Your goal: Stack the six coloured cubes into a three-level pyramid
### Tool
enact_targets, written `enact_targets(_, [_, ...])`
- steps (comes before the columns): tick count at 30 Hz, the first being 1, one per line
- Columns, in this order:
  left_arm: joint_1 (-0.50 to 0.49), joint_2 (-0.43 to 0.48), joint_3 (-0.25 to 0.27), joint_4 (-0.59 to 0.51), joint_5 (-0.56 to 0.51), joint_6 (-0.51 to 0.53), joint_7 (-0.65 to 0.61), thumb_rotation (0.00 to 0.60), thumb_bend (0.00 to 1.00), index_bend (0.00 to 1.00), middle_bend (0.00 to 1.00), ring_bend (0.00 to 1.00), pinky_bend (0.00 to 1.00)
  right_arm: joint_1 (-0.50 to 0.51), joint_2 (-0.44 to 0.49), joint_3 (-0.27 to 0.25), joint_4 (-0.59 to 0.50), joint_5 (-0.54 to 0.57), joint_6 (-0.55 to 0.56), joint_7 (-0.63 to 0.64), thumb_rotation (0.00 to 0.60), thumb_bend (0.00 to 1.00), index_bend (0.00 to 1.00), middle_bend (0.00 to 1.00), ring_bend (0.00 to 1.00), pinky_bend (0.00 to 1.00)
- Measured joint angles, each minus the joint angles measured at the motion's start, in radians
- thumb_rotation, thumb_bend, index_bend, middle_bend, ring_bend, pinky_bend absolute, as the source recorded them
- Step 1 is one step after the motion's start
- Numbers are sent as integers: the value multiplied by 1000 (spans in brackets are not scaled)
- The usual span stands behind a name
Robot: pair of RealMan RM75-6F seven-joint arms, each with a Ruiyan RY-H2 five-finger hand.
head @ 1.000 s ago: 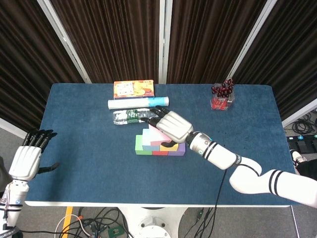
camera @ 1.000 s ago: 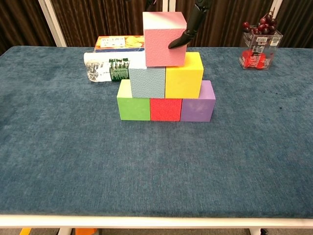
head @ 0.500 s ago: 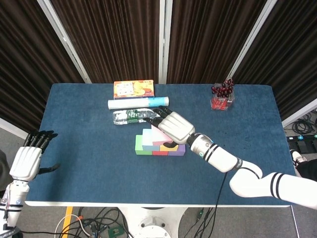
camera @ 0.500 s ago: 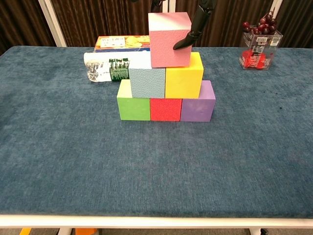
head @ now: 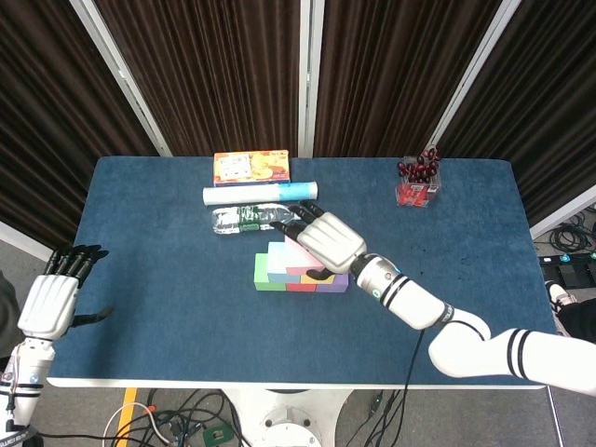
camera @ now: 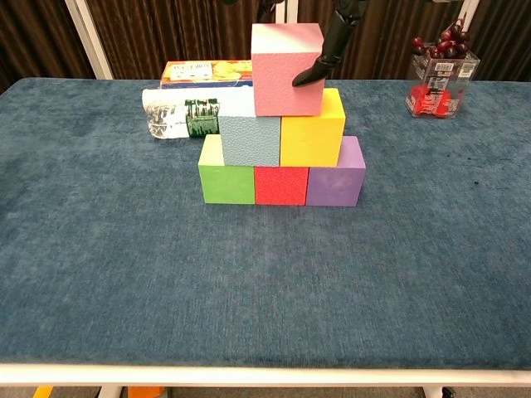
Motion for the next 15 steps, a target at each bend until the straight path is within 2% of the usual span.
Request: enact_targets(15, [5, 1, -3, 4, 0, -6, -12, 600, 91, 166, 124, 81, 38, 22, -18, -7, 1, 57, 14, -41, 600, 171, 0, 282, 0, 0])
